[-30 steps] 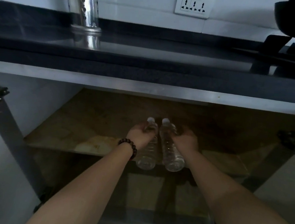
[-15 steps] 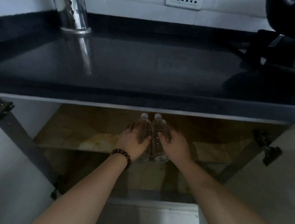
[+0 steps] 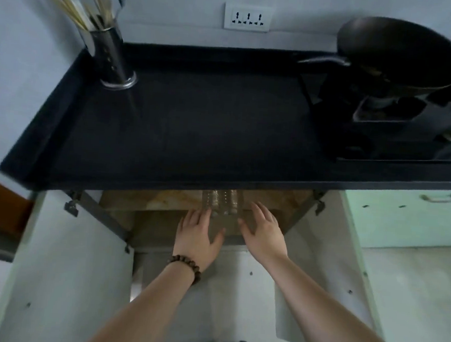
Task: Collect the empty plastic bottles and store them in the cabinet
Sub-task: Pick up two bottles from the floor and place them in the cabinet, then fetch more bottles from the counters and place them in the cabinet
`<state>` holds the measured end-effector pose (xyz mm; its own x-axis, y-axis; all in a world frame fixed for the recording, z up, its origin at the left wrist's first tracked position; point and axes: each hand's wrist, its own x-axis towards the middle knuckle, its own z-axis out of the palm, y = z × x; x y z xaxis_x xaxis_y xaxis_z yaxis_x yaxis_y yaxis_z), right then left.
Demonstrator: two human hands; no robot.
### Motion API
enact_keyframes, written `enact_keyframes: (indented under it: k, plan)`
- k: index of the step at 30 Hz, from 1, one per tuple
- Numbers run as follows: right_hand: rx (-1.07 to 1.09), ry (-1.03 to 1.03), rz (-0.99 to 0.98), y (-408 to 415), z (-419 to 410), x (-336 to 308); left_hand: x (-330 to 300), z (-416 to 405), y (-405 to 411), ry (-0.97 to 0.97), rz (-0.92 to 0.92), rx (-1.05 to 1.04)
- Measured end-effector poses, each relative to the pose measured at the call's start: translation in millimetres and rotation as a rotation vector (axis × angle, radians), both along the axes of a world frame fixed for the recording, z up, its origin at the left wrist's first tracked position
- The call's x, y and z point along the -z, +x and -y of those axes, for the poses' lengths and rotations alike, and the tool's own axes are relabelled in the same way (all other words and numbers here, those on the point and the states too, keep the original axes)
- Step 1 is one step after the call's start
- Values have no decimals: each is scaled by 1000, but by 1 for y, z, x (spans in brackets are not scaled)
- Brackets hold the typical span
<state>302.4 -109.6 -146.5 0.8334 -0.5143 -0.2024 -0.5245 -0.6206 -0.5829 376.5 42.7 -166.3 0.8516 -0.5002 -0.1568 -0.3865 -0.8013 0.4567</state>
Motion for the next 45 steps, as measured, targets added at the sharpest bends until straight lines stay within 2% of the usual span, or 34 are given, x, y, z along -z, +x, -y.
enact_keyframes:
  k: [5,9,17,26,35,45]
  plan:
    - [45,-55,-4,-61,-31,-60,-70,-10,-57,-5,-36,58]
    - [153,-62,17,-109,-42,-89,-101,-4,-93,-42,-37,150]
    - [412,-94,18,-207,-12,-126,-133,48,-152,-94,-39,365]
    - [852,-139,68,-339,41,-138,-152,139,-236,-125,-34,623]
    - [1029,-142,120,-436,155,-144,-163,278,-328,-164,13,769]
    - [987,-188,168,-549,340,-172,-184,461,-431,-223,4,670]
